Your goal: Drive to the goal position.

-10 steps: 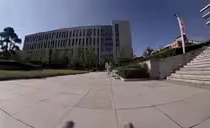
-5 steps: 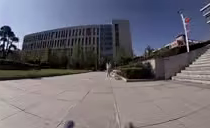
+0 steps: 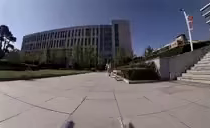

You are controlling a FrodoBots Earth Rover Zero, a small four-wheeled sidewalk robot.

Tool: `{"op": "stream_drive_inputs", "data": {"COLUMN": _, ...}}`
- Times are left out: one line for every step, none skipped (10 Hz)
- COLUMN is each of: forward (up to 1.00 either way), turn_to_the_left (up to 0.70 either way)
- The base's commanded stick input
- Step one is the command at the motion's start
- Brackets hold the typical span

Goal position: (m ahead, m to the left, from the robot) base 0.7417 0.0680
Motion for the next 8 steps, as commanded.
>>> {"op": "stream_drive_inputs", "data": {"forward": 1.0, "turn_to_the_left": 0.0}}
{"op": "stream_drive_inputs", "data": {"forward": 1.0, "turn_to_the_left": 0.0}}
{"op": "stream_drive_inputs", "data": {"forward": 1.0, "turn_to_the_left": 0.0}}
{"op": "stream_drive_inputs", "data": {"forward": 1.0, "turn_to_the_left": 0.0}}
{"op": "stream_drive_inputs", "data": {"forward": 1.0, "turn_to_the_left": 0.0}}
{"op": "stream_drive_inputs", "data": {"forward": 1.0, "turn_to_the_left": 0.0}}
{"op": "stream_drive_inputs", "data": {"forward": 1.0, "turn_to_the_left": 0.0}}
{"op": "stream_drive_inputs", "data": {"forward": 1.0, "turn_to_the_left": 0.0}}
